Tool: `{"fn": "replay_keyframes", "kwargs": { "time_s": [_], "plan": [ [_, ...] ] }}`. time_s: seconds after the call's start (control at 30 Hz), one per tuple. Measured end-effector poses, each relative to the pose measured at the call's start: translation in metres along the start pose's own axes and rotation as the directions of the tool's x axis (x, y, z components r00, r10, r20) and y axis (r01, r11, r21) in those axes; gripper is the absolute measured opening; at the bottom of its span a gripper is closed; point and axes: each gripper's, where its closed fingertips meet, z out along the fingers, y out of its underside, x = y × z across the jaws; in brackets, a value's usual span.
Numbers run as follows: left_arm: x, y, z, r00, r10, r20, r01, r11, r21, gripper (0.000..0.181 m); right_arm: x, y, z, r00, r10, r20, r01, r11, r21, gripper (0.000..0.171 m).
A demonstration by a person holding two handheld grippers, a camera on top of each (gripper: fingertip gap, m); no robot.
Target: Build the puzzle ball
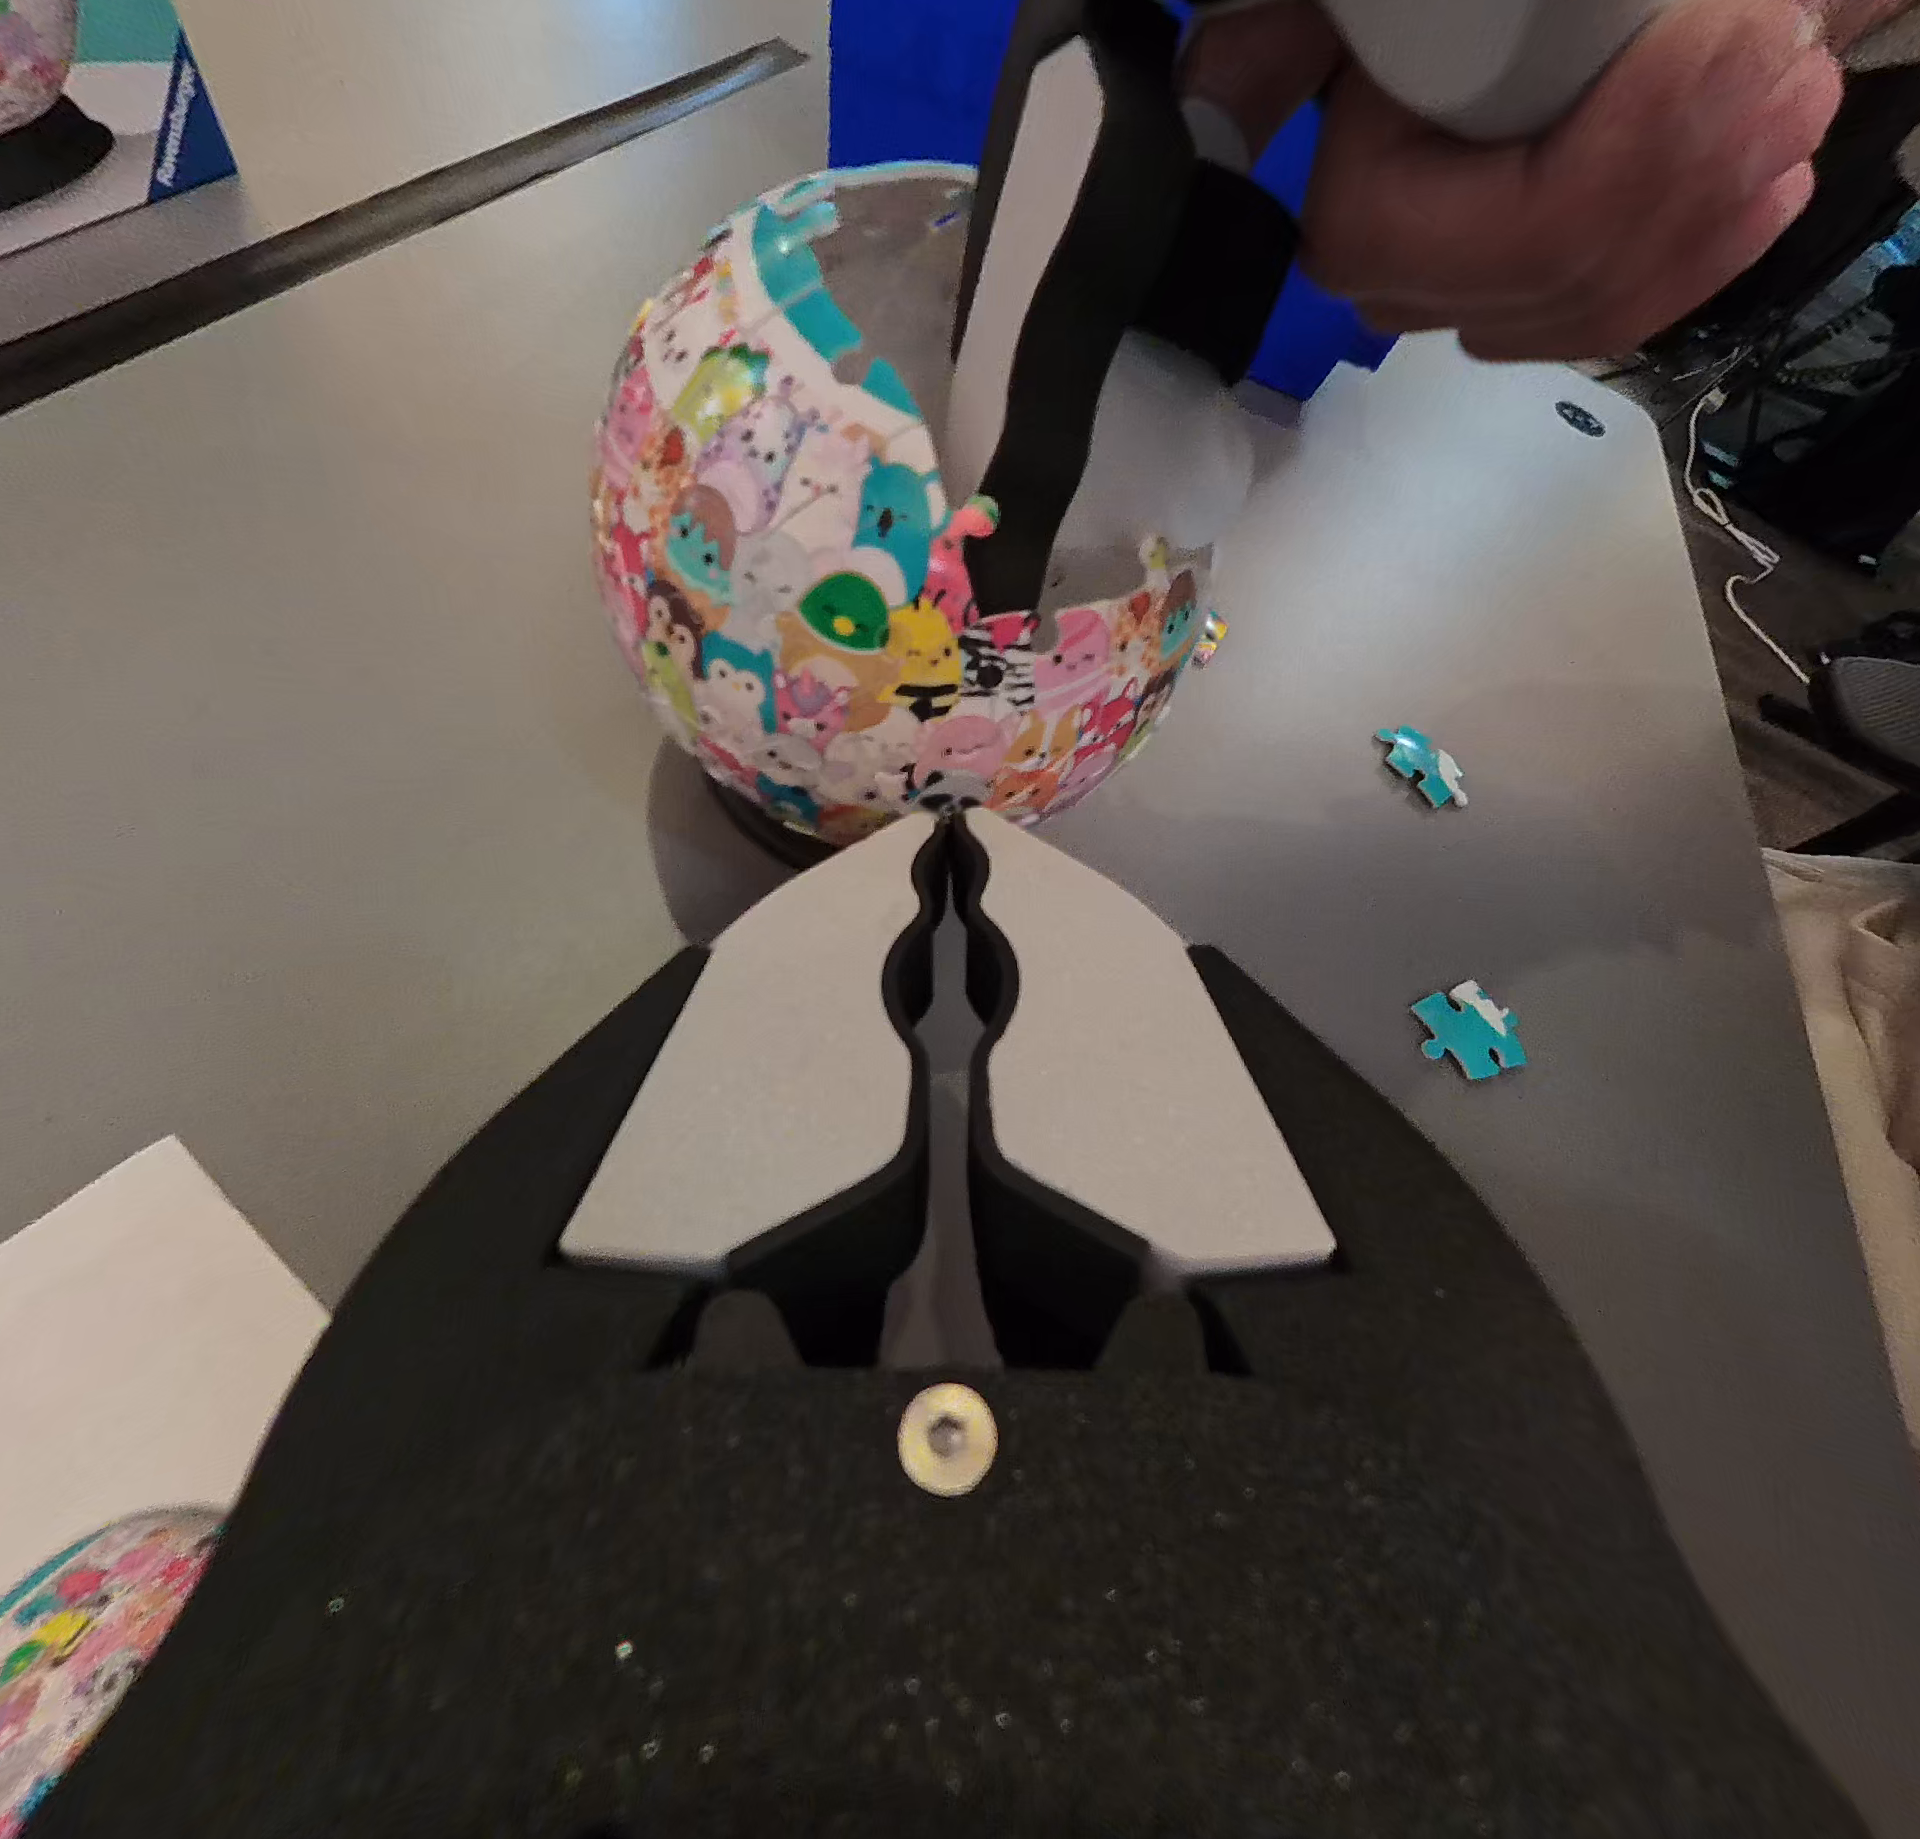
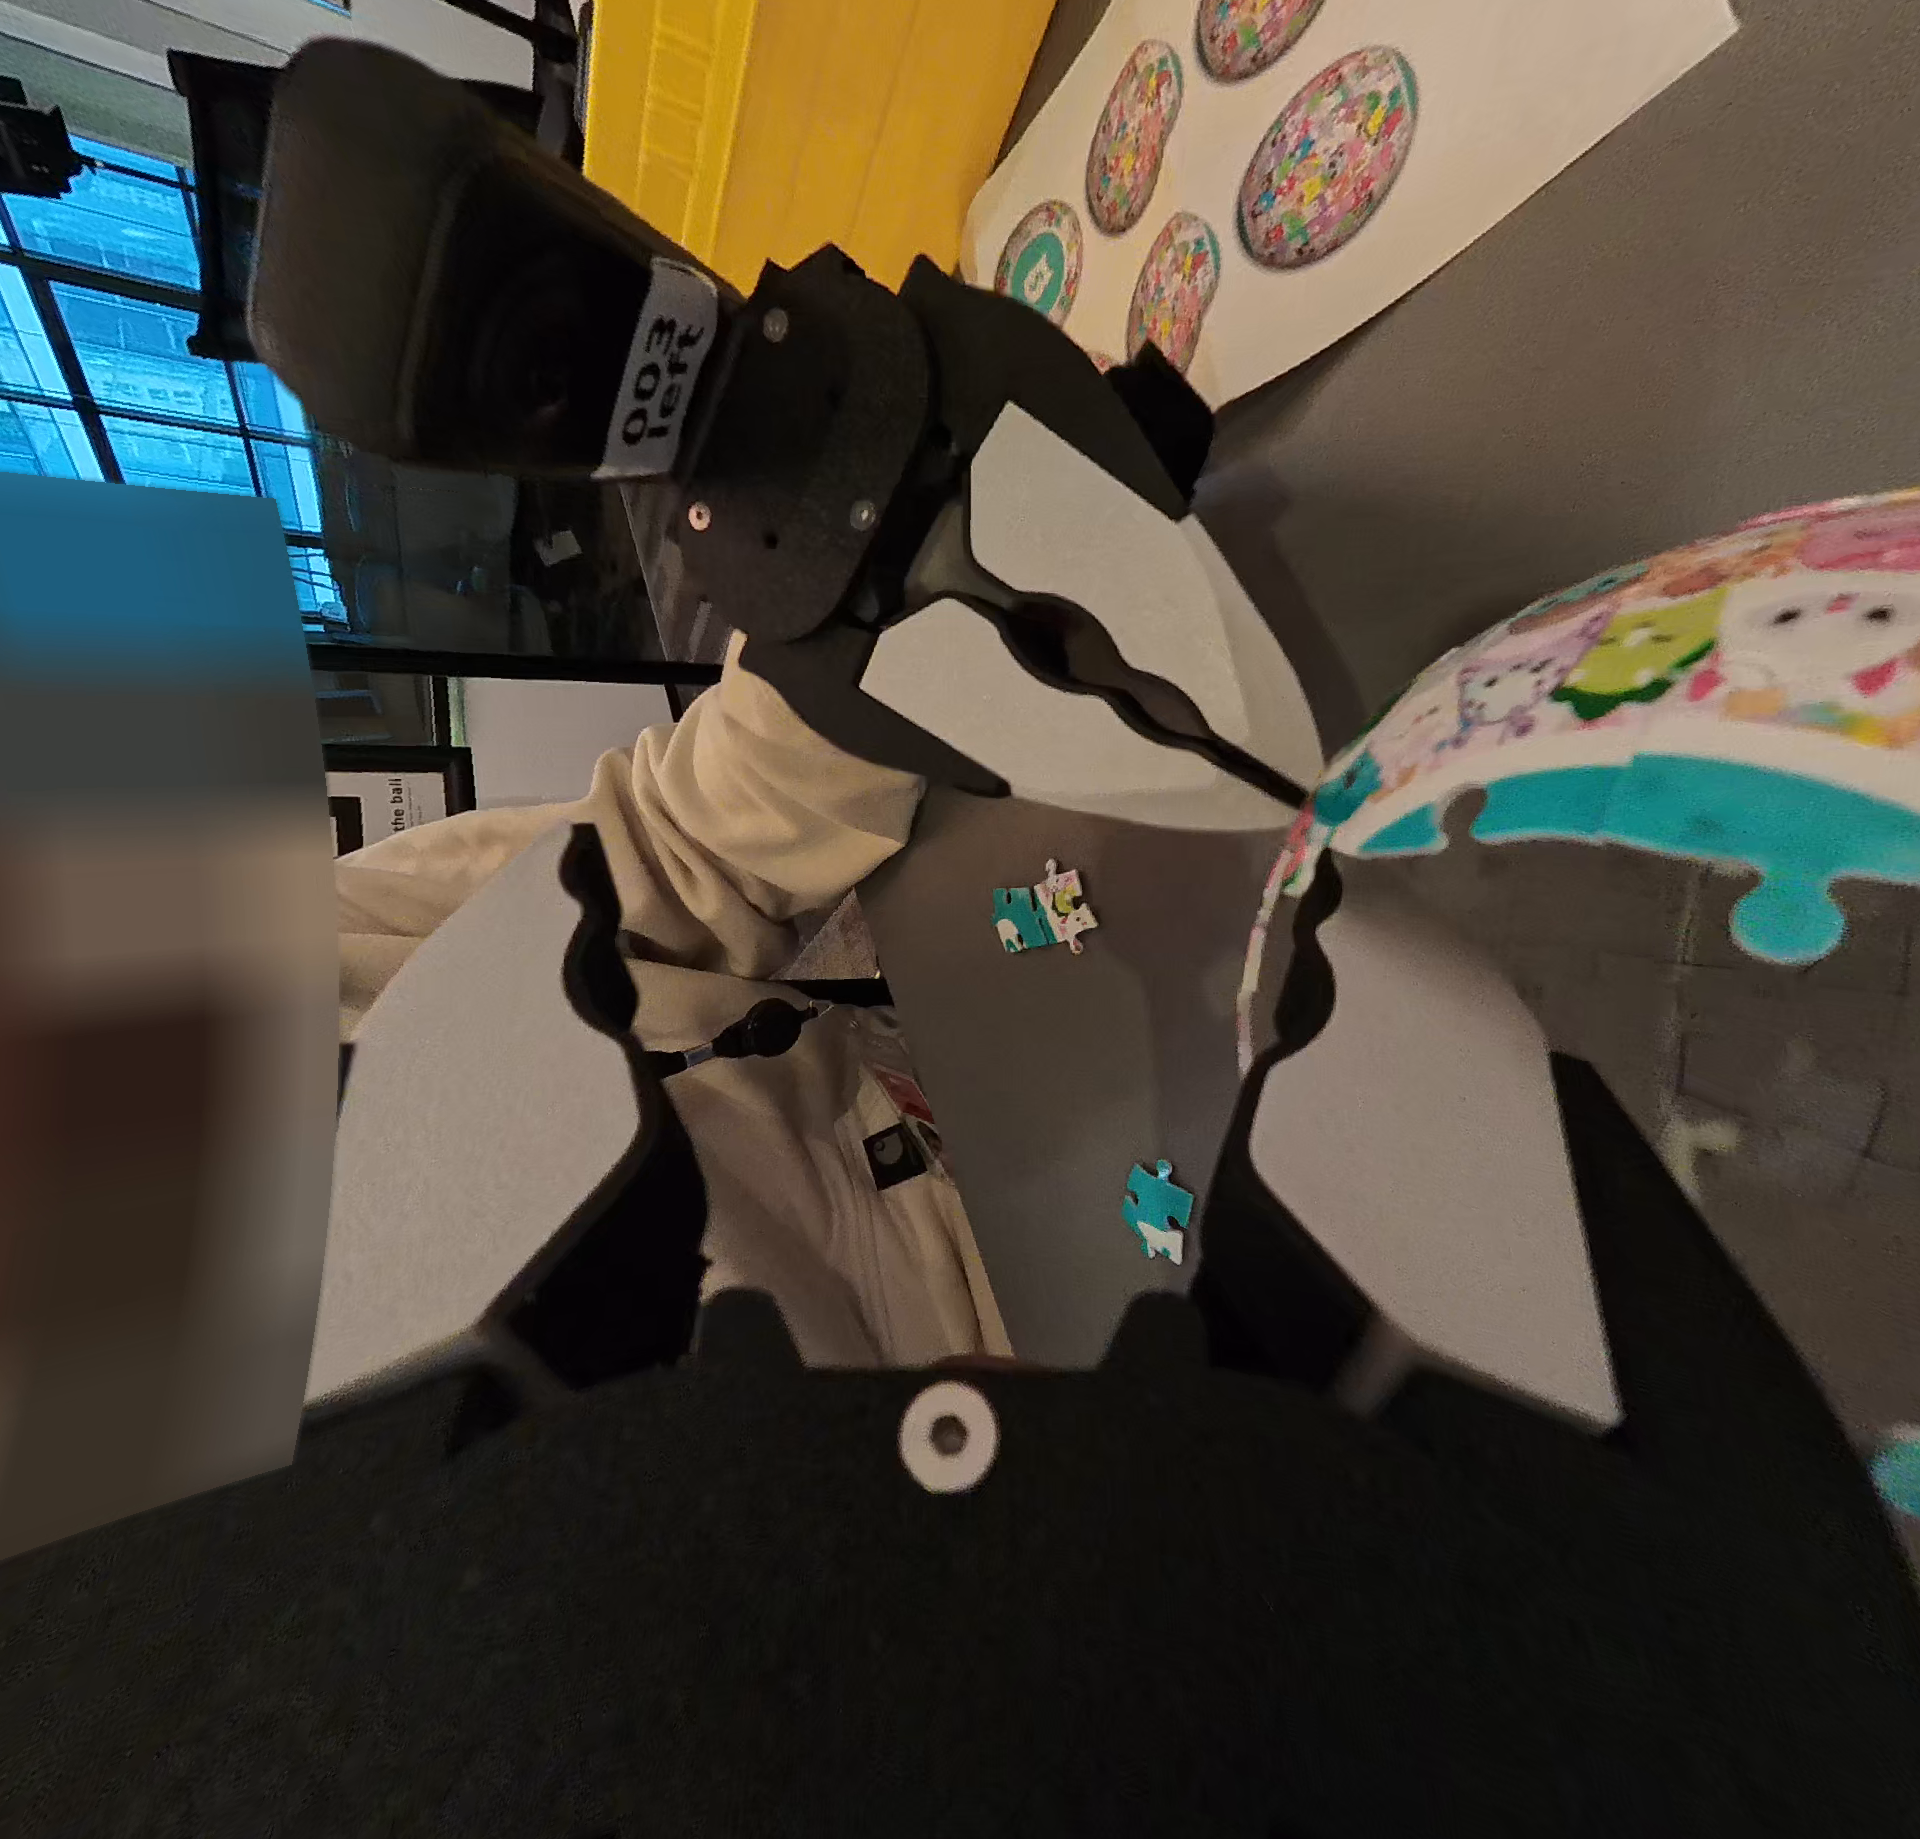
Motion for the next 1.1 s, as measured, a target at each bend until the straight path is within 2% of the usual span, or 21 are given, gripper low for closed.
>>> {"fn": "replay_keyframes", "kwargs": {
  "time_s": [0.2,0.33,0.43,0.5,0.53,0.57,0.63,0.7,0.77,0.8,0.83,0.93,1.1],
  "plan": [
    [0.006,0.003,0.0,0.999,-0.019,-0.044,0.018,1.0,-0.023,0.0,-0.006,0.007,-0.014,0.993,-0.072,-0.09,0.071,0.997,-0.006,0.123],
    [0.009,0.009,0.002,0.998,-0.015,-0.055,0.011,0.998,-0.063,0.0,-0.021,0.018,-0.031,0.96,-0.212,-0.182,0.215,0.977,0.001,0.12],
    [0.007,0.005,-0.004,1.0,0.011,-0.028,-0.013,0.999,-0.046,0.0,-0.042,0.029,-0.051,0.89,-0.385,-0.242,0.411,0.91,0.063,0.102],
    [0.006,-0.001,-0.009,0.999,0.021,-0.029,-0.021,1.0,-0.015,0.0,-0.04,0.038,-0.071,0.791,-0.488,-0.369,0.556,0.825,0.101,0.079],
    [0.006,0.0,-0.011,0.999,0.023,-0.031,-0.024,1.0,-0.019,0.0,-0.028,0.041,-0.082,0.722,-0.507,-0.47,0.619,0.777,0.112,0.082],
    [0.005,0.002,-0.013,0.999,0.028,-0.019,-0.028,0.999,-0.042,0.009,-0.008,0.047,-0.093,0.647,-0.502,-0.574,0.665,0.74,0.1,0.088],
    [0.002,0.006,-0.016,0.998,0.064,0.021,-0.063,0.996,-0.069,0.023,0.033,0.076,-0.101,0.56,-0.519,-0.646,0.681,0.732,0.002,0.086],
    [0.002,0.006,-0.021,0.996,0.08,0.046,-0.078,0.996,-0.049,0.03,0.072,0.11,-0.102,0.555,-0.515,-0.653,0.649,0.76,-0.047,0.086],
    [0.01,0.007,-0.025,0.999,0.03,0.025,-0.029,0.999,-0.04,0.039,0.112,0.144,-0.107,0.53,-0.516,-0.673,0.594,0.792,-0.14,0.084],
    [0.018,0.011,-0.027,1.0,0.007,0.01,-0.006,0.998,-0.056,0.039,0.127,0.154,-0.109,0.516,-0.515,-0.684,0.584,0.796,-0.159,0.075],
    [0.026,0.013,-0.03,1.0,0.0,0.006,0.0,0.997,-0.071,0.039,0.137,0.16,-0.111,0.508,-0.512,-0.692,0.586,0.795,-0.158,0.057],
    [0.055,0.015,-0.036,0.999,0.035,0.03,-0.032,0.995,-0.093,0.038,0.153,0.161,-0.106,0.493,-0.545,-0.678,0.647,0.751,-0.133,0.047],
    [0.109,0.007,-0.04,0.994,0.109,0.033,-0.104,0.987,-0.127,0.038,0.17,0.153,-0.096,0.468,-0.621,-0.629,0.676,0.71,-0.197,0.047]
  ]
}}
